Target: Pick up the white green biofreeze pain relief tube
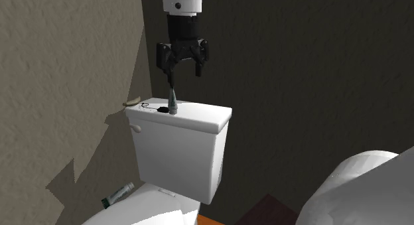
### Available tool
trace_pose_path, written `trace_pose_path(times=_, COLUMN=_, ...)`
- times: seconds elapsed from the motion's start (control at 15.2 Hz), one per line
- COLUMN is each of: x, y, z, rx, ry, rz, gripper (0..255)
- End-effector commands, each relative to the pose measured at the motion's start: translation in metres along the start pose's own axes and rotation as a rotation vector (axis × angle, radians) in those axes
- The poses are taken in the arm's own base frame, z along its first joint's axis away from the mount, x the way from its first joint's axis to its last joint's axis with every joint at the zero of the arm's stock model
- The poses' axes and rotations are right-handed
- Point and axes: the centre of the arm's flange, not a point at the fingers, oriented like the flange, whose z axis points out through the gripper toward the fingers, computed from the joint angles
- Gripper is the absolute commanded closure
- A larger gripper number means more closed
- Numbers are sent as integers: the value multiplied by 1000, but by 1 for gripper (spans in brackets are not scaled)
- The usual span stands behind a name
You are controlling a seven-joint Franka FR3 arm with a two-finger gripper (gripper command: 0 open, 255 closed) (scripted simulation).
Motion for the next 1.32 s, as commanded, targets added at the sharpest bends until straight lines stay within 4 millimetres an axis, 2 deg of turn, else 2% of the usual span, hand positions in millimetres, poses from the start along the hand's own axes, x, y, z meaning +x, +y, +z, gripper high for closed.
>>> trace_pose_path(times=0.0, x=23, y=5, z=11, rx=-1, ry=11, rz=37, gripper=0)
trace_pose_path(times=0.59, x=124, y=28, z=55, rx=-9, ry=53, rz=197, gripper=0)
trace_pose_path(times=1.25, x=233, y=73, z=98, rx=-17, ry=100, rz=374, gripper=0)
